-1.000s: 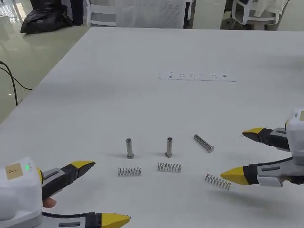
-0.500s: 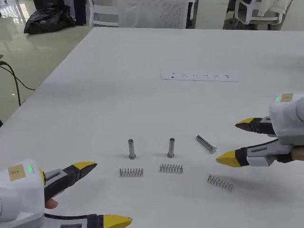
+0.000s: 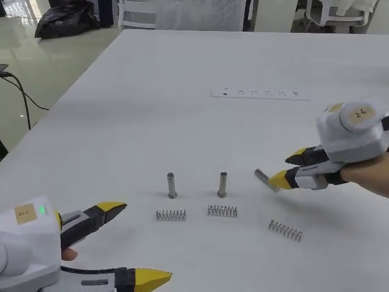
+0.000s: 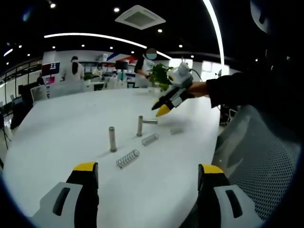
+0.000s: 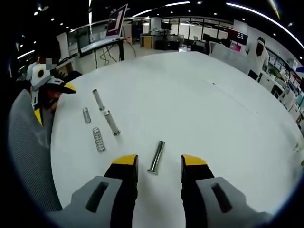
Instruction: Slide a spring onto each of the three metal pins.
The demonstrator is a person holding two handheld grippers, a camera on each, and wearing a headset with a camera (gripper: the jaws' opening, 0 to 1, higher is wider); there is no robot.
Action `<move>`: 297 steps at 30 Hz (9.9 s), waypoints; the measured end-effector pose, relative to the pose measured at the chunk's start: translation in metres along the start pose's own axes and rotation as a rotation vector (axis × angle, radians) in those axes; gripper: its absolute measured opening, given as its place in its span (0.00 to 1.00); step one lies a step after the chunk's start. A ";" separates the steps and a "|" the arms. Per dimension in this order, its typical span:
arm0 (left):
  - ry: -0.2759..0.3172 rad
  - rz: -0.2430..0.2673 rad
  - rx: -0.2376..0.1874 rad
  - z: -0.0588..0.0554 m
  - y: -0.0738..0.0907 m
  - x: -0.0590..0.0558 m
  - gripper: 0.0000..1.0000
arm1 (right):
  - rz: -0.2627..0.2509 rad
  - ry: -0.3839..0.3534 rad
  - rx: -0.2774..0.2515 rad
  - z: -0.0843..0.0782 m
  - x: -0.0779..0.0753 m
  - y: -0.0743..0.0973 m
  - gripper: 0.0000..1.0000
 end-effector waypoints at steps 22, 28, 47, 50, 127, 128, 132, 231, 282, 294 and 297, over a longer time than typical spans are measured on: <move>-0.002 0.000 0.005 -0.001 -0.002 0.000 0.82 | -0.030 -0.041 0.118 0.002 -0.003 -0.034 0.12; -0.002 0.000 0.006 -0.001 -0.002 0.000 0.81 | -0.032 -0.040 0.145 -0.001 -0.003 -0.041 0.11; -0.005 0.006 0.008 -0.003 0.000 0.003 0.81 | -0.030 -0.081 0.198 -0.004 -0.004 -0.048 0.06; -0.006 0.008 0.009 -0.003 0.001 0.004 0.80 | -0.044 -0.089 0.196 -0.005 -0.005 -0.048 0.05; -0.024 -0.001 0.004 0.001 0.000 -0.003 0.80 | -0.058 -0.123 0.024 0.005 0.026 0.013 0.05; -0.024 -0.001 0.003 0.001 0.000 -0.003 0.80 | -0.058 -0.121 0.024 0.005 0.027 0.013 0.05; -0.025 -0.001 0.004 0.001 0.000 -0.003 0.80 | -0.055 -0.112 0.024 0.005 0.027 0.013 0.05; -0.050 -0.050 0.004 0.009 -0.003 -0.013 0.78 | 0.150 0.098 0.244 -0.060 0.089 0.035 0.08; -0.185 -0.355 0.127 0.034 -0.062 -0.060 0.48 | 0.328 0.356 0.202 0.024 0.130 0.033 0.08; -0.218 -0.385 0.135 0.034 -0.071 -0.067 0.40 | 0.361 0.408 0.189 0.031 0.138 0.037 0.08; -0.227 -0.393 0.138 0.033 -0.072 -0.069 0.38 | 0.370 0.422 0.188 0.032 0.141 0.038 0.08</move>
Point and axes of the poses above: the centre of the closed fingertips' face, and the gripper's own axes: y roughly backward along the fingers, x roughly to its left, z roughly out of its top, the point moved 1 cm from there along y, roughly backward along the fingers, and after that the axes turned 11 degrees about y, right-handed, at the moved point
